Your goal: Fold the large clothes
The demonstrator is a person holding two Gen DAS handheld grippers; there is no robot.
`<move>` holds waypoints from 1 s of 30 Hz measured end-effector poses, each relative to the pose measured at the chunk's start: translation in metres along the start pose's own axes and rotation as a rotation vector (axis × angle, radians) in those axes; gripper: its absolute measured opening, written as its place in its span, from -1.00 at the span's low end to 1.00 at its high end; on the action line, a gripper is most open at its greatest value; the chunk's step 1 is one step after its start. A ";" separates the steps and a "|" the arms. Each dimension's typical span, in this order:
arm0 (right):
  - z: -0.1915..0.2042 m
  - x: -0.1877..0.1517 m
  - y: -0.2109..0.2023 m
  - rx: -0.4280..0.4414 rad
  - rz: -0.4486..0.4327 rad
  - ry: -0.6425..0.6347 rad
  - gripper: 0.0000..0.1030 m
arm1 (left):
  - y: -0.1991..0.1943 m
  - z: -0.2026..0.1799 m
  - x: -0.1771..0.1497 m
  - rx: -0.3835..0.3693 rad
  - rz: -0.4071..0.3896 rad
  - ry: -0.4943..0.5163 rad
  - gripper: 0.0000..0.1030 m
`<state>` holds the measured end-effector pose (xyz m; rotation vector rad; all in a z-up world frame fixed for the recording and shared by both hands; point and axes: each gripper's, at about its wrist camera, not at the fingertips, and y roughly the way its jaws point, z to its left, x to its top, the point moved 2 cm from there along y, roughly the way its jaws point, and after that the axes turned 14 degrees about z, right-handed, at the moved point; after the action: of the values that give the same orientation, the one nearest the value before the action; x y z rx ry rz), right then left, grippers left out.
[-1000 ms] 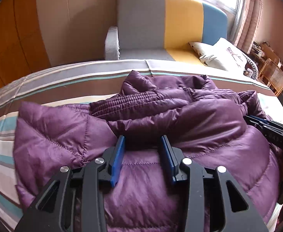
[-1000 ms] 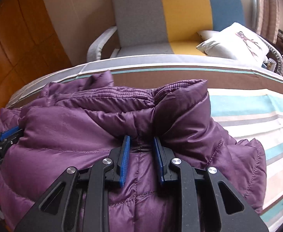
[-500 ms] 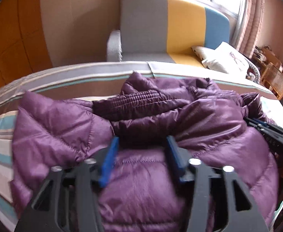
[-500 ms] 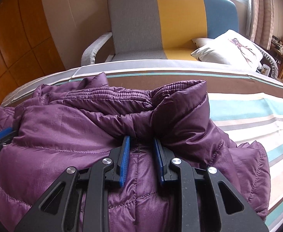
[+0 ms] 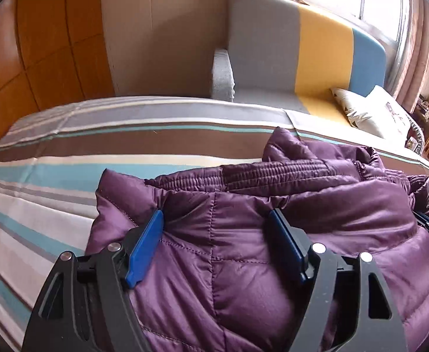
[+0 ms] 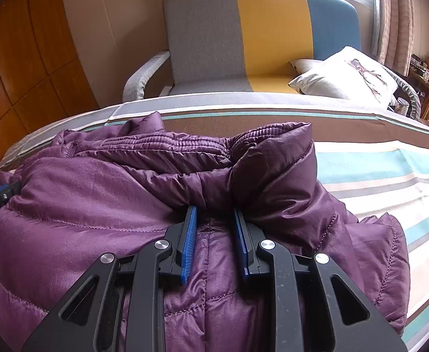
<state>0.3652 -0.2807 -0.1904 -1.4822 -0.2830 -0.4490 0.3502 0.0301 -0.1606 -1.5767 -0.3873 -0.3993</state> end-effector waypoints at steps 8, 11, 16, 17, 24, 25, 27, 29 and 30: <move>0.024 0.008 -0.044 0.066 -0.086 -0.017 -0.52 | 0.007 0.002 -0.005 -0.023 -0.006 -0.004 0.55; 0.067 0.018 -0.062 0.117 -0.113 -0.104 -0.52 | 0.009 0.000 -0.004 -0.019 -0.006 -0.002 0.57; 0.123 0.032 -0.031 0.103 -0.035 -0.161 -0.52 | 0.007 0.002 -0.008 -0.040 -0.010 -0.013 0.60; 0.126 0.032 -0.021 0.084 -0.021 -0.162 -0.52 | 0.007 0.003 -0.009 -0.045 -0.010 -0.017 0.60; 0.111 0.036 0.027 0.084 0.029 -0.090 -0.52 | 0.007 0.010 -0.010 -0.090 -0.015 -0.038 0.65; 0.112 0.036 0.030 0.080 0.027 -0.093 -0.52 | 0.007 0.010 -0.010 -0.089 -0.015 -0.038 0.66; 0.112 0.035 0.031 0.083 0.020 -0.093 -0.52 | 0.007 0.010 -0.011 -0.089 -0.015 -0.037 0.67; 0.110 0.034 0.032 0.099 0.018 -0.086 -0.52 | 0.006 0.009 -0.011 -0.083 -0.016 -0.036 0.68; 0.110 0.034 0.031 0.107 0.018 -0.083 -0.52 | 0.004 0.008 -0.011 -0.073 -0.014 -0.035 0.70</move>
<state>0.4191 -0.1750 -0.1943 -1.3992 -0.3540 -0.3529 0.3429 0.0382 -0.1692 -1.6546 -0.4143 -0.4010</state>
